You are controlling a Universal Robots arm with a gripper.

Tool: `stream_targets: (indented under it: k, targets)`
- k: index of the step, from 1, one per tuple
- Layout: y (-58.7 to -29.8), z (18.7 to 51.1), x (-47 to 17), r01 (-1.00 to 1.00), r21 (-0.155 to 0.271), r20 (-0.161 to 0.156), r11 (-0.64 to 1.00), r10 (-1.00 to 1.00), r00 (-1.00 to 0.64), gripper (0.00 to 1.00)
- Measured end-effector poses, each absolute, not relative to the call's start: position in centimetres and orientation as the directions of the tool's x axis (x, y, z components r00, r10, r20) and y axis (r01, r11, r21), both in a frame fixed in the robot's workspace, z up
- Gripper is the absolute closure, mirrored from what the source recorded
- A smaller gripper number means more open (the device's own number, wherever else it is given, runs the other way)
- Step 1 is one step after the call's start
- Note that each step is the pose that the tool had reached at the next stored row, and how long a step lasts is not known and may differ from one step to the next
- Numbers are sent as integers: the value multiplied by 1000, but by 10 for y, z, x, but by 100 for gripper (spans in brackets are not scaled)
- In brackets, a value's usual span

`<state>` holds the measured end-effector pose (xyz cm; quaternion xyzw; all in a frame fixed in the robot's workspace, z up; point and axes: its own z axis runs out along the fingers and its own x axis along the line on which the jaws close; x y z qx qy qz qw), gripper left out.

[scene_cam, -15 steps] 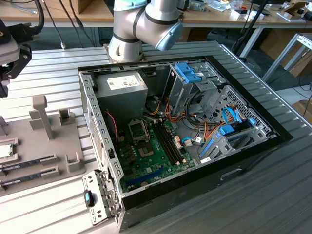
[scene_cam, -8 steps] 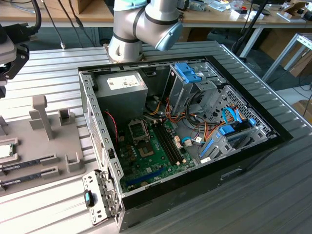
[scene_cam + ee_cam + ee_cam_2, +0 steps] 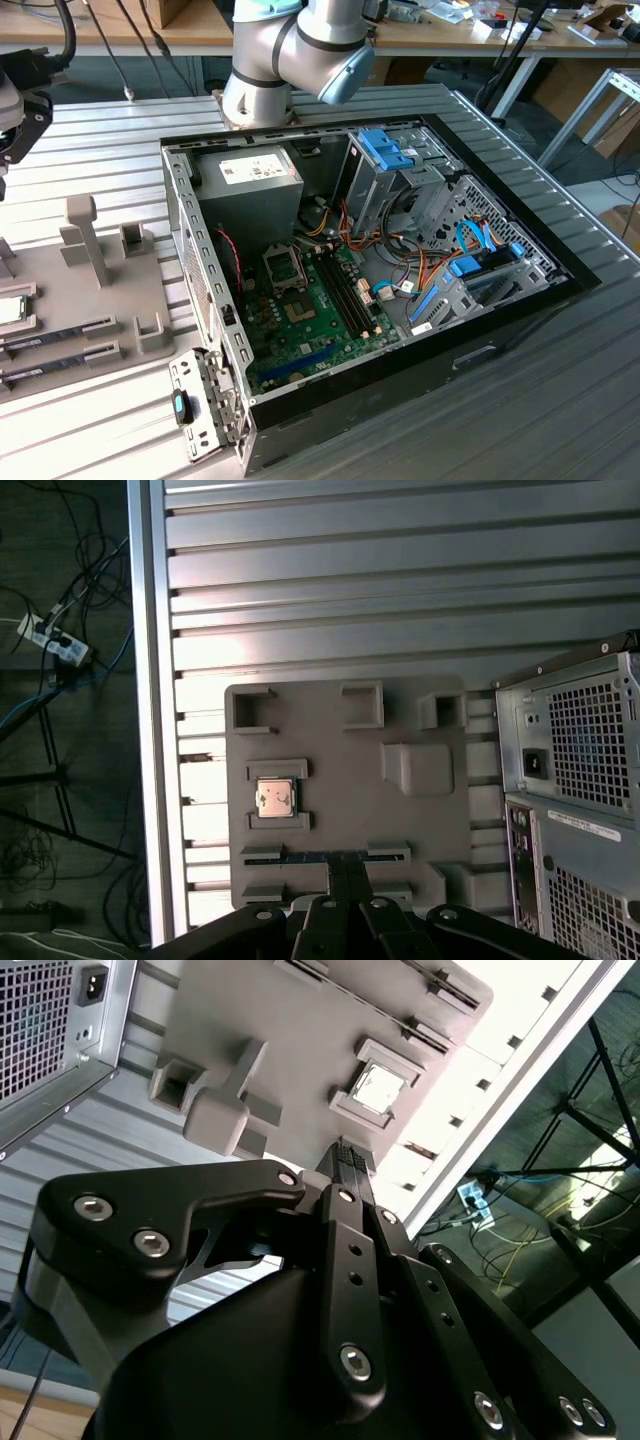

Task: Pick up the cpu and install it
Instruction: 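Reach for the cpu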

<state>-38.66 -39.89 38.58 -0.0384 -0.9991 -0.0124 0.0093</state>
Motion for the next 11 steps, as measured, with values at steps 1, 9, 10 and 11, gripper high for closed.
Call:
stream_targets:
  k: [1,9,10,11]
  targets:
    - [-399,386,-387,77,24,20,997,76,-997,89]
    - [-399,385,-391,77,24,20,997,77,-997,89]
    - [-399,384,-391,77,24,20,997,76,-997,89]
    - [-399,384,-391,77,24,20,997,77,-997,89]
